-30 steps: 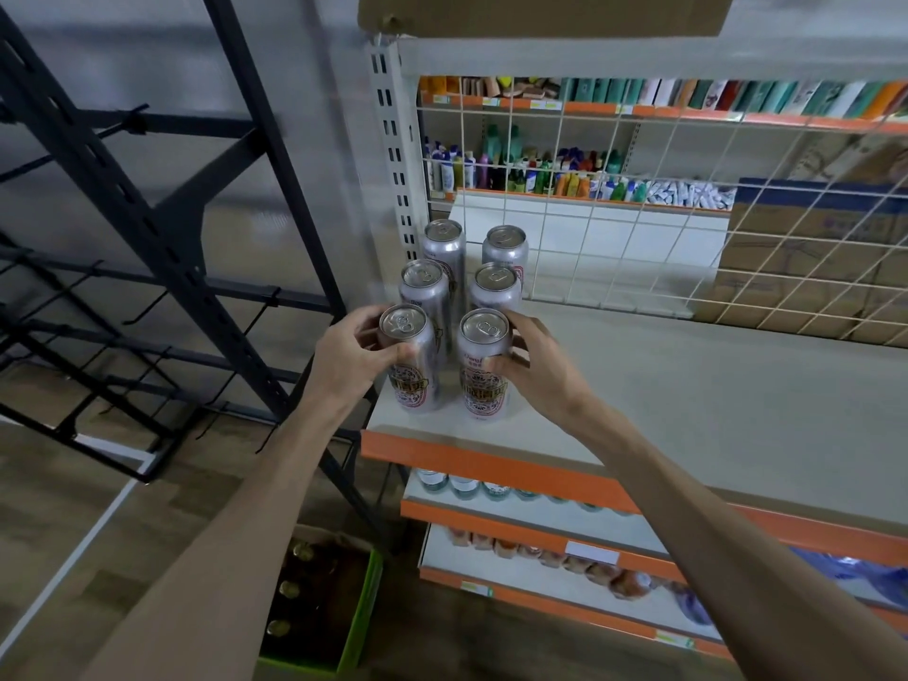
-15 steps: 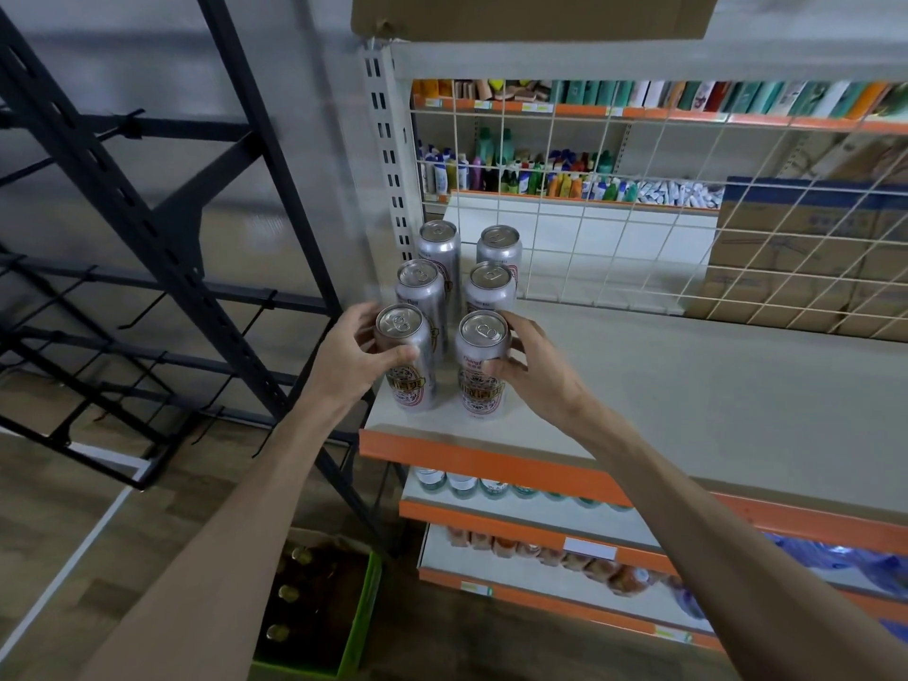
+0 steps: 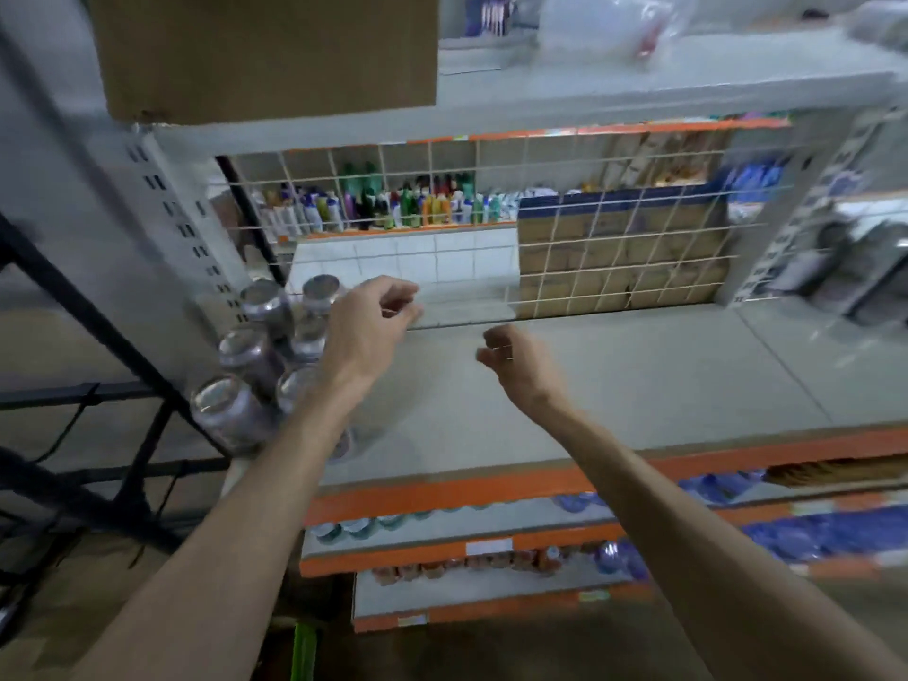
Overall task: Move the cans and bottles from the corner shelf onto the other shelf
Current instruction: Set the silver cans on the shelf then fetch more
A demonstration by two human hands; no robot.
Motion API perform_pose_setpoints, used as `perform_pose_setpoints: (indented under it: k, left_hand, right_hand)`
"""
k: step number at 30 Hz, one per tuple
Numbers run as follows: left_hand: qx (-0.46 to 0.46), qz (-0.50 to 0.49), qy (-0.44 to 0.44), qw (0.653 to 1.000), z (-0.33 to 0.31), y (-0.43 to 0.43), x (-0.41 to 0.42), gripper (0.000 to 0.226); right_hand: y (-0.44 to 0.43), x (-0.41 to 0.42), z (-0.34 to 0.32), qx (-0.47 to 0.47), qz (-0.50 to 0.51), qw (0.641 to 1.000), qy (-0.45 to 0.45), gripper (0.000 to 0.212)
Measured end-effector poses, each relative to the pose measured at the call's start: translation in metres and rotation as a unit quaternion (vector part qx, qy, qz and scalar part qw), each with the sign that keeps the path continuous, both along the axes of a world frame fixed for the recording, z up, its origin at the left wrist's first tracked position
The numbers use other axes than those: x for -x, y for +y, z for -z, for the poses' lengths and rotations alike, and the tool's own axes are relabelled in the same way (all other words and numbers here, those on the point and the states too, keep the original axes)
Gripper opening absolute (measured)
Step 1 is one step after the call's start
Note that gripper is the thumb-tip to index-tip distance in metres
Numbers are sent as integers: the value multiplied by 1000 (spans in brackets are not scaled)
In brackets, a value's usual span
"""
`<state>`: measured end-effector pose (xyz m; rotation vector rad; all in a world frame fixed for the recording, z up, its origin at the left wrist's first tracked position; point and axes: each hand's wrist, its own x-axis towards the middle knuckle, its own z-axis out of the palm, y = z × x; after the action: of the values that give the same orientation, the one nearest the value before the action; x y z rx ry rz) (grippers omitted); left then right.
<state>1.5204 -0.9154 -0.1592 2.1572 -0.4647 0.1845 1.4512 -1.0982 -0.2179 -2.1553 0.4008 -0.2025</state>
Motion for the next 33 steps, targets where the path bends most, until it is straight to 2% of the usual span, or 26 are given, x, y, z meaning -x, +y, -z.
perform_pose_setpoints:
  k: [8,13,19,25,33]
  left_hand:
    - [-119,156,18,980,22,-253,54,25]
    - [-108,232,42,966,17,-395,106,31]
    - [-82,274,78,955,16,-505,139,32]
    - [-84,283,94,951,24,-579,125,35]
    - [-58,261,152,952,58,-682,62,41]
  right_hand:
    - [-225,100,-30,29,157,987,17,31]
    - [-357,175,-36,44,228,972,31,36]
    - [-458,242,-34,41,285,957,40,42]
    - [-526,251,-22,38,316,947,33,41]
    - [-622,188,0,21,324,946,18,41]
